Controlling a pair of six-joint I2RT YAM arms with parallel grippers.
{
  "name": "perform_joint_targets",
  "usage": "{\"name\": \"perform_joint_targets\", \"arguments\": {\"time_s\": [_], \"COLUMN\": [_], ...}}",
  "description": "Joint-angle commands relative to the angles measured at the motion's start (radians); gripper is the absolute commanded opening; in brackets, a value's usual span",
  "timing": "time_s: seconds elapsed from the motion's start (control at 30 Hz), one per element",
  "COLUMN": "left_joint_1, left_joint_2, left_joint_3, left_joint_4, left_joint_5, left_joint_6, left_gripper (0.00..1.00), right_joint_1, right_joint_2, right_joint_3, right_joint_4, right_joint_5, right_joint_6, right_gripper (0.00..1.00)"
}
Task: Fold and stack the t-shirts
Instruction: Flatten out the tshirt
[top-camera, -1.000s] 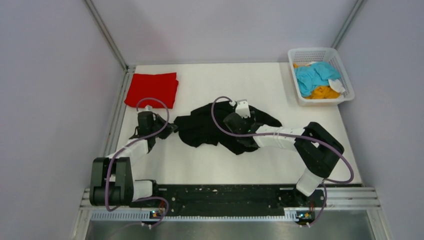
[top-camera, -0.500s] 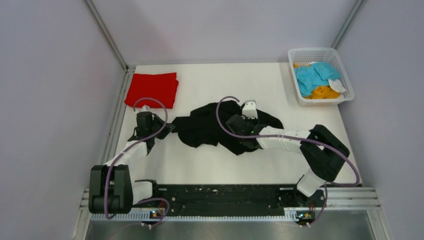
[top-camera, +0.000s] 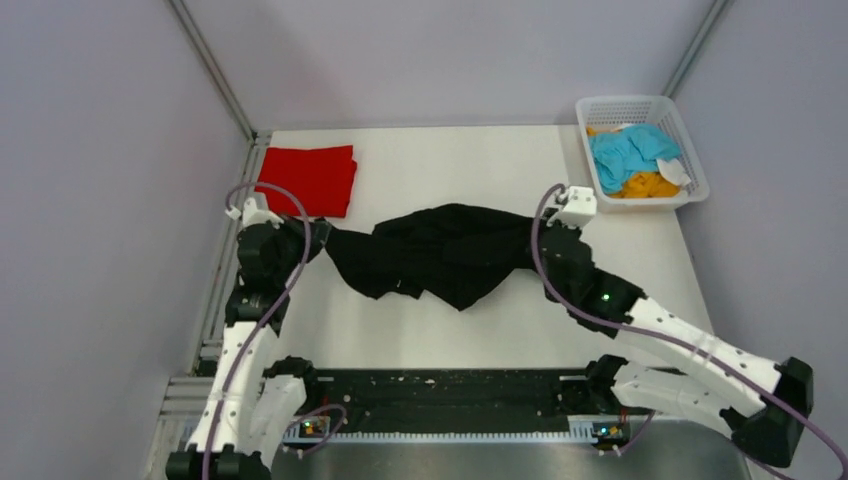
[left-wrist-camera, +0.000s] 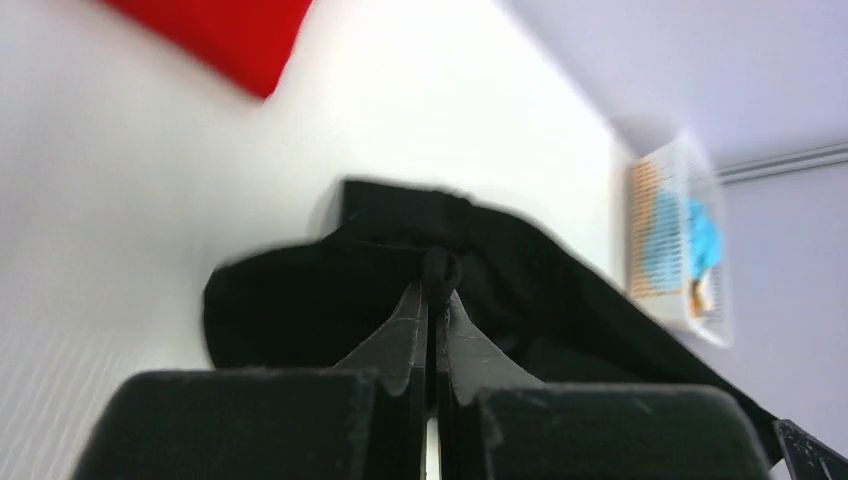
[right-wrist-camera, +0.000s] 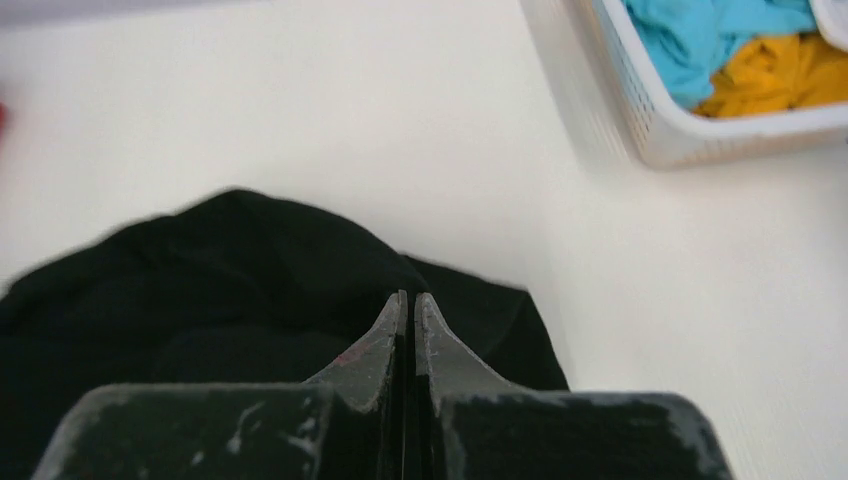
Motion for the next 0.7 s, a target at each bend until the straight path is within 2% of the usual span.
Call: {"name": "perform_joint_targets", "arguments": {"time_s": [0.0, 0.13, 0.33, 0.53, 0.67], "left_joint_1": [-0.001, -0.001, -0.001, -0.001, -0.001], "left_joint_2": [-0.188, -0.307, -0.38, -0.46, -0.449], "left_joint_3": [0.149, 0.282, 0.507, 0.594, 0.613], "left_joint_4": [-0.061, -0.105, -0.243, -0.293, -0.258], "left_joint_5": [-0.057, -0.102, -0.206, -0.254, -0.314], "left_joint_6": [0.029, 0.03, 0.068, 0.103, 0.107], "left_gripper": [0.0, 0.0, 0.0, 0.0, 0.0], "right_joint_1": [0.011, 0.011, 0.01, 0.011, 0.01], "right_joint_2": [-0.213, -0.3, -0.394, -0.539, -0.561], "right_joint_3": [0.043, 0.163, 0.357, 0.332, 0.326], "right_joint_4": [0.103, 0.063, -0.061, -0.088, -0.088], "right_joint_5": [-0.107, -0.244, -0.449, -0.509, -0.426], "right_joint_6": [-0.172, -0.253, -0.228, -0.133, -0.125], "right_gripper": [0.0, 0.0, 0.0, 0.0, 0.0]}}
